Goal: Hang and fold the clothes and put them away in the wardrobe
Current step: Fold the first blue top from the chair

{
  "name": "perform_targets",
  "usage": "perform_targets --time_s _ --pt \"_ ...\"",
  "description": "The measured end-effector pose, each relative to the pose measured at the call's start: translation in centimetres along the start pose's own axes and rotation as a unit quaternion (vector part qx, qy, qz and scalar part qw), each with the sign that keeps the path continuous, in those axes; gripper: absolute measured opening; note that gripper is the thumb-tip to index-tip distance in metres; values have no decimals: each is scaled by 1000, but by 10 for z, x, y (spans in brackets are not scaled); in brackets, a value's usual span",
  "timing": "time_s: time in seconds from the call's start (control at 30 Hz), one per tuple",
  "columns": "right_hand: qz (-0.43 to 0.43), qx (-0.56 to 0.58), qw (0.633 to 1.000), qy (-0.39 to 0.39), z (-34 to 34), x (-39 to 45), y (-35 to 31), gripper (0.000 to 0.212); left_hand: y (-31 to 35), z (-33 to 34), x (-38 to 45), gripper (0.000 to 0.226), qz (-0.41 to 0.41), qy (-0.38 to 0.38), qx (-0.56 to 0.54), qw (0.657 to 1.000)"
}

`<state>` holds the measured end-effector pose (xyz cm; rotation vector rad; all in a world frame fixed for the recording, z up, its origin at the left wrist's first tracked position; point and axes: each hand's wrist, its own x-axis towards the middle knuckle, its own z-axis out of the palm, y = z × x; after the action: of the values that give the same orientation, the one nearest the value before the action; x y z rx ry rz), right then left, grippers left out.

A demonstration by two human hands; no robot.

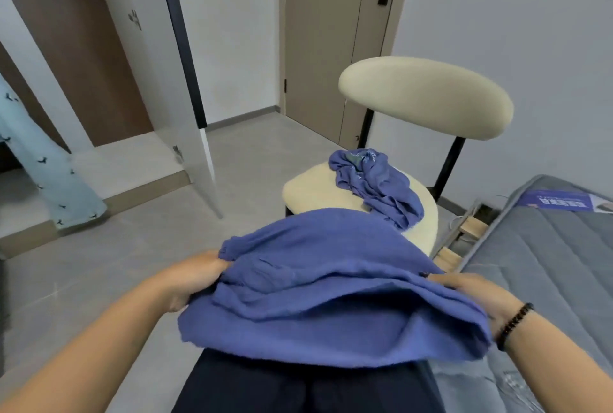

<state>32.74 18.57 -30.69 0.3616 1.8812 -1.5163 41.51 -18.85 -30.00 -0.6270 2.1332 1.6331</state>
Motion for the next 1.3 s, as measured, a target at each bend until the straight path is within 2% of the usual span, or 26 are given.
perform_targets --time_s 0.03,0.07,0.17,0.27,0.33,0.4,0.5,0.53,0.63,0.7,0.8,0.83,0.9,0.97,1.03,1.1,1.13,1.17,1.2,1.3 --pt "28 44 999 -4 3 2 15 51 -11 6 5 20 -17 -7 33 999" --pt "48 60 997 9 4 5 28 41 -19 10 10 23 -27 -4 51 998" --pt "71 88 993 -15 5 15 50 43 -32 13 22 38 -31 36 24 999" --pt "58 79 995 -14 7 13 51 47 -27 16 26 20 -18 101 6 995" --pt "33 55 998 5 7 11 52 45 -24 15 31 23 19 165 49 985" --pt "-22 26 999 29 5 12 53 40 -21 14 31 23 47 198 69 977" --pt "-82 -11 995 52 1 10 54 40 -23 13 29 19 15 130 -47 990" --pt "-83 -20 995 49 -1 10 56 42 -29 12 29 20 -6 108 -53 993" --pt "-58 -29 998 14 -3 10 63 48 -44 7 30 18 -34 59 30 997" --pt "-51 -37 998 -21 0 10 65 48 -42 5 30 18 -35 64 118 990" --pt "-36 -7 998 -56 6 10 61 44 -26 7 35 72 13 140 240 961" --pt "-21 6 998 -59 6 12 58 41 -17 13 34 78 56 168 272 946" --pt "9 34 998 -49 6 18 54 42 0 32 31 70 153 179 281 930" --pt "27 61 997 -24 7 26 51 44 8 56 26 62 225 114 290 923" --pt "33 85 996 -2 9 33 49 42 1 79 24 69 237 25 365 900" --pt "32 87 996 8 13 37 50 38 -18 95 27 82 219 -46 513 829" --pt "33 84 996 5 16 38 51 39 -27 99 28 85 216 -54 565 795" --pt "36 83 996 1 17 39 53 40 -32 102 29 85 222 -47 588 776" --pt "39 86 996 -3 18 38 56 40 -34 103 30 84 229 -36 592 772" --pt "24 100 995 -9 15 35 60 33 -26 105 29 73 256 -7 550 795"
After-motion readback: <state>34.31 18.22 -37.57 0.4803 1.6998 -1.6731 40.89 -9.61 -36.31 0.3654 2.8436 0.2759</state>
